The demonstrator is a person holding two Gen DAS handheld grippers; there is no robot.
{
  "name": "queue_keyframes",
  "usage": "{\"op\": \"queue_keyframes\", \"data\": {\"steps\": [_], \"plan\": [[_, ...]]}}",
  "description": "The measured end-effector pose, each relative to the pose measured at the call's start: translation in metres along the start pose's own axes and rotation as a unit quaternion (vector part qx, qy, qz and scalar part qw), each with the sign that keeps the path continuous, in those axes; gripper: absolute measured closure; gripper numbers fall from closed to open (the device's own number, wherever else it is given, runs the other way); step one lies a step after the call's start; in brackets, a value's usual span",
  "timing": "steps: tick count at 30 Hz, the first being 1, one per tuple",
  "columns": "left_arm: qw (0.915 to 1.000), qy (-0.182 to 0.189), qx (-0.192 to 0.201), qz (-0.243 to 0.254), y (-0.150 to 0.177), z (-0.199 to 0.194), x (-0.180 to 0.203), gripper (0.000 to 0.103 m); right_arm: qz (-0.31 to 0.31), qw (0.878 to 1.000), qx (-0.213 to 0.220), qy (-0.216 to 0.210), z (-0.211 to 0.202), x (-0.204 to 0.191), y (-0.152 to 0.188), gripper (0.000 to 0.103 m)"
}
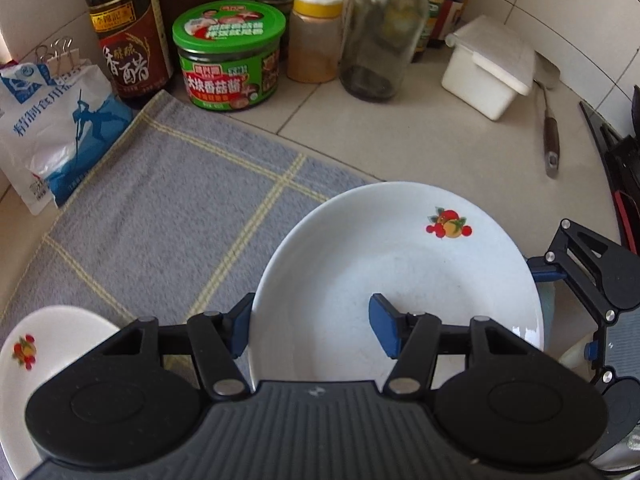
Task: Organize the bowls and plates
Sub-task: 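Lift the stained plate with the left tool off the towel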
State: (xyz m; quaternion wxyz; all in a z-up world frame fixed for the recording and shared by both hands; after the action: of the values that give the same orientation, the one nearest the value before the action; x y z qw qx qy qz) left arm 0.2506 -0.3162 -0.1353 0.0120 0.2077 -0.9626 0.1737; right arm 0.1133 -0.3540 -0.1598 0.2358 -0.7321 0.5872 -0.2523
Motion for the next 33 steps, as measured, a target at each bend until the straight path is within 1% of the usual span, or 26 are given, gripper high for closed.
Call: {"op": "queue_keyframes", "data": {"steps": [9, 17, 23, 27, 31, 33], "plan": [[0.9999, -0.01, 0.012, -0.004, -0.023, 0.02, -0.02, 0.044, -0.008, 1.0, 0.0, 0.008, 0.022, 0.029, -0.01, 0.0], [0.9998, -0.006, 0.012, -0.013, -0.031, 0.031, -0.027, 0.044, 0.014, 1.0, -0.002, -0.004, 0.03, 0.038, -0.011, 0.0], [0.9998, -0.008, 0.017, -0.011, -0.033, 0.03, -0.026, 0.044, 0.018, 1.0, -0.006, 0.001, 0.031, 0.039, -0.011, 0.0], [0.9994, -0.013, 0.028, -0.015, -0.031, 0.027, -0.025, 0.038, 0.016, 1.0, -0.008, 0.011, 0.026, 0.038, -0.01, 0.0], [0.9983, -0.019, 0.05, -0.022, -0.026, 0.009, -0.022, 0.031, 0.021, 1.0, -0.006, 0.015, 0.015, 0.036, -0.007, 0.0], [0.9973, -0.029, 0.063, -0.023, -0.022, -0.002, -0.019, 0.03, 0.023, 0.999, -0.008, 0.026, 0.01, 0.034, -0.005, 0.0]]}}
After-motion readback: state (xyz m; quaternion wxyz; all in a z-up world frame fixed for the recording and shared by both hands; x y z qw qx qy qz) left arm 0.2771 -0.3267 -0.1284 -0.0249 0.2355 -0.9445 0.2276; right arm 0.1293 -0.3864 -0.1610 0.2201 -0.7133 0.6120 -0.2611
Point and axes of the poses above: each gripper's, at about its wrist camera, not at the fingertips, and z roughly the way its jaws point, x to its right, y to its underside, the point moved 9 cm from there along z, roughly the way its jaws point, and after that the axes turned 7 degrees about -x, right-handed, at the moved point
